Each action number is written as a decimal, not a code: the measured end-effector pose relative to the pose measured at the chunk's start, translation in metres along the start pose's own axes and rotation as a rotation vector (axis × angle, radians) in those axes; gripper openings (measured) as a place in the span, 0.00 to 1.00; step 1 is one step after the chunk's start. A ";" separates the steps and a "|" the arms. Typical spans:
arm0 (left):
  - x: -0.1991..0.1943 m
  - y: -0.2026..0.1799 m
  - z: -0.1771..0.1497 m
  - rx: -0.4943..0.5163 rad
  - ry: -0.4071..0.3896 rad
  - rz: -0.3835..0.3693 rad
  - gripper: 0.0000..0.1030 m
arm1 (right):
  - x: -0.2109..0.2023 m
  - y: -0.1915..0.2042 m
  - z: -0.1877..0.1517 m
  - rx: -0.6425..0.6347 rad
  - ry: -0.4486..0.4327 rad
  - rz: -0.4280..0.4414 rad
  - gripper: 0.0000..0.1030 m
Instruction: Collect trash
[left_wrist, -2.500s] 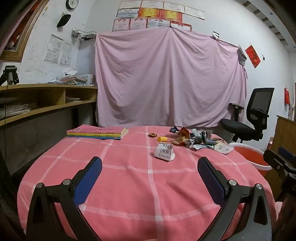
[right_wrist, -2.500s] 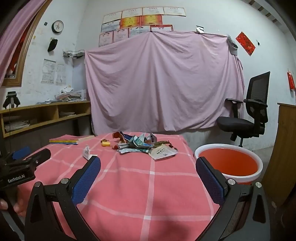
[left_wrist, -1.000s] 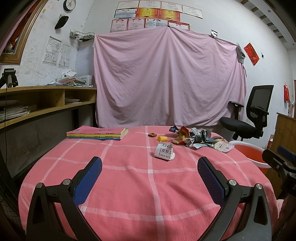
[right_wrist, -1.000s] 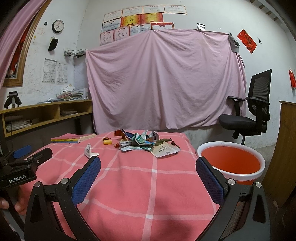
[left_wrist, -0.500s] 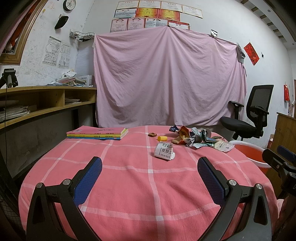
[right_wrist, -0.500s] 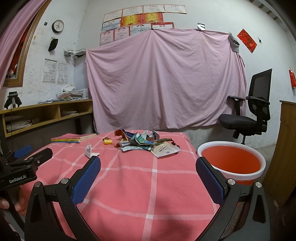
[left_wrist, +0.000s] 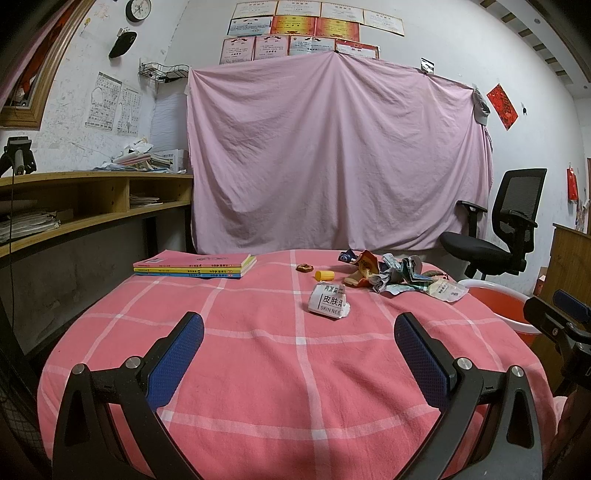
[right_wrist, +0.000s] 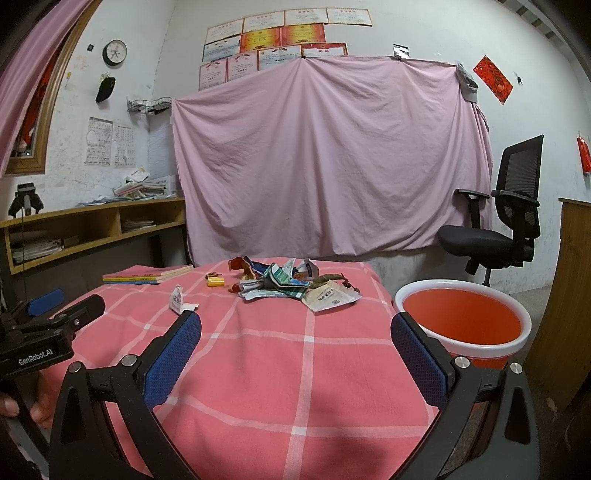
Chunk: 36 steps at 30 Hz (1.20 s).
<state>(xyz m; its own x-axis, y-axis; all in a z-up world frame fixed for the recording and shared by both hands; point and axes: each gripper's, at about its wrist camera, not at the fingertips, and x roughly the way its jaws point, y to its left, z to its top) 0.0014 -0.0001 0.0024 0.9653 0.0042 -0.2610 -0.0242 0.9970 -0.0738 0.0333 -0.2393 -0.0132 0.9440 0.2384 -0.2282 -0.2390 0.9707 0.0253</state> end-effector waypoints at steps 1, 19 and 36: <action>0.000 0.000 0.000 0.000 0.000 -0.001 0.98 | 0.000 0.000 0.000 0.000 0.000 0.000 1.00; 0.000 0.000 0.000 0.002 0.000 0.000 0.98 | 0.002 -0.001 -0.001 0.002 0.002 0.001 1.00; 0.002 -0.006 0.011 0.014 -0.076 0.033 0.98 | 0.004 0.001 0.005 -0.008 -0.009 -0.006 1.00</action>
<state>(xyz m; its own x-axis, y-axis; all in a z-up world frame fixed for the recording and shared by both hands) 0.0068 -0.0054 0.0128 0.9810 0.0426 -0.1892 -0.0534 0.9972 -0.0522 0.0377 -0.2368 -0.0087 0.9474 0.2327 -0.2198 -0.2351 0.9718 0.0157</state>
